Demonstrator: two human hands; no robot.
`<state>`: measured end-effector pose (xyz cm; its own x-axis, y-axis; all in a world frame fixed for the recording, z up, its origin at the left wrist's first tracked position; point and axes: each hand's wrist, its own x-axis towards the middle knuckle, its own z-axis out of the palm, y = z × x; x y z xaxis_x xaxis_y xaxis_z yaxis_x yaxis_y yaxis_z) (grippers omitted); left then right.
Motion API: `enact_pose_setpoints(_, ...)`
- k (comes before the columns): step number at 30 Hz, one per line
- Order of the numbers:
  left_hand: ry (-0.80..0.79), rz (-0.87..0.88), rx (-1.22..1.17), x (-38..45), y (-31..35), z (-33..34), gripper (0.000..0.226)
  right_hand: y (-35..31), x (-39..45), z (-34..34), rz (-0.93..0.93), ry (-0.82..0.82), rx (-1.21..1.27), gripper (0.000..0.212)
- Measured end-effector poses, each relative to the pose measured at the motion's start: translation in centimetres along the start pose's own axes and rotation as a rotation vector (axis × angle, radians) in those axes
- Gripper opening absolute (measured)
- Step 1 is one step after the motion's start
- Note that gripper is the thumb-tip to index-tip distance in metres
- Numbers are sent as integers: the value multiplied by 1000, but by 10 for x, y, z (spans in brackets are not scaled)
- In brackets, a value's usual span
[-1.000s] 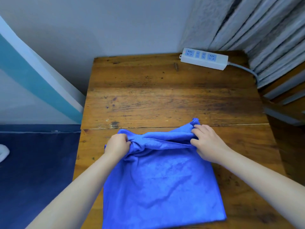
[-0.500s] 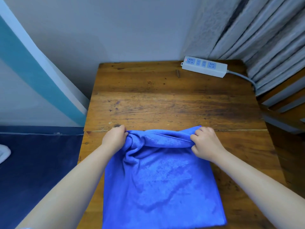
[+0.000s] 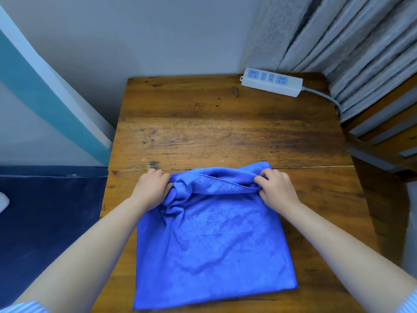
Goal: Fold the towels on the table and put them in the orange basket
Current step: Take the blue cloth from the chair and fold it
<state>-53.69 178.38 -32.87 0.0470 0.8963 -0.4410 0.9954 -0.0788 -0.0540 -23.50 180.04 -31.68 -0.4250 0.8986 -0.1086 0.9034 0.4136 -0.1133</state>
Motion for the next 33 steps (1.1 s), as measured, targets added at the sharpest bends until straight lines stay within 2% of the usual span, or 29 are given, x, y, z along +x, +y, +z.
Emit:
enact_pose_setpoints(5, 140, -104, -133, -9, -14, -19, 33, 4, 4, -5, -21, 45, 57, 28)
enact_pose_setpoints(8, 213, -153, -115, -18, -25, -33, 35, 7, 8, -14, -82, 35, 81, 19)
enact_pose_setpoints(11, 184, -208, -46, -27, -31, -48, 40, 12, 19, -24, -15, -44, 210, 4)
enact_pose_setpoints(14, 148, -253, -4, -39, -39, -60, 45, 11, 28, -42, 8, -126, 252, 5)
enact_pose_setpoints(17, 111, -247, -52, -49, -47, -68, 42, 10, 32, -57, 0, -141, 273, 7)
enact_pose_setpoints(20, 98, -197, -122, -63, -52, -70, 31, 8, 33, -67, -8, -192, 227, 13)
enact_pose_setpoints(23, 173, -234, -256, -75, -53, -69, 25, 1, 34, -71, -36, -226, 179, 16)
enact_pose_setpoints(27, 204, -262, -386, -89, -59, -63, 23, -10, 31, -81, -109, -335, 83, 32)
enact_pose_setpoints(30, 203, -279, -403, -96, -62, -60, 39, -13, 24, -89, -139, -397, 44, 11)
enact_pose_setpoints(33, 219, -325, -382, -100, -64, -61, 25, -19, 19, -99, -147, -379, 16, 12)
